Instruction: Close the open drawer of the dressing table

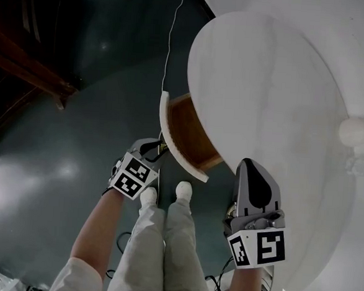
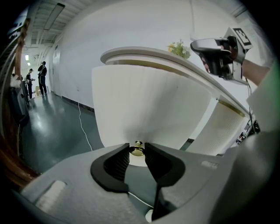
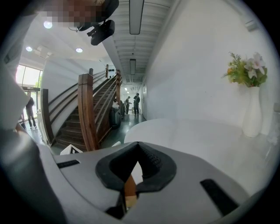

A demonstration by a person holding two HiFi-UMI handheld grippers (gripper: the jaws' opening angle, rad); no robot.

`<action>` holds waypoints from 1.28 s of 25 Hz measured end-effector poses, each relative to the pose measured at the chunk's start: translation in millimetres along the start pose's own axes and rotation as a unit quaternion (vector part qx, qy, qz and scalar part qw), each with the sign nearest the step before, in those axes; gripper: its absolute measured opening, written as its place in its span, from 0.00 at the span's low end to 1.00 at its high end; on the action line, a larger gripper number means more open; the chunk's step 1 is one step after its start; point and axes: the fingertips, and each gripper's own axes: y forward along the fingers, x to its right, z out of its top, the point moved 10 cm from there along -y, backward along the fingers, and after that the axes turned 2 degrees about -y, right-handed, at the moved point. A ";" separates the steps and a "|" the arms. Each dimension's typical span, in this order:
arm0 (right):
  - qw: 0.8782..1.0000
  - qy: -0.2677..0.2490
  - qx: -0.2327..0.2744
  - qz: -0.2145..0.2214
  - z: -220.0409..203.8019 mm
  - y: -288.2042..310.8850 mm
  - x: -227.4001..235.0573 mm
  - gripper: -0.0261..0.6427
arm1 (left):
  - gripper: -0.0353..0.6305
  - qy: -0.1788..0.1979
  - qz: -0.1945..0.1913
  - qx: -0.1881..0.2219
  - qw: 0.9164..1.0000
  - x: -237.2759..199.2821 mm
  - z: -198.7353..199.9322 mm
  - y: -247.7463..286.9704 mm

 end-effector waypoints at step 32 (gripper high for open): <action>0.988 0.080 -0.041 -0.127 -18.5 -25.6 -6.4 0.03 | 0.21 0.011 -0.029 0.028 0.999 6.4 40.7 53.1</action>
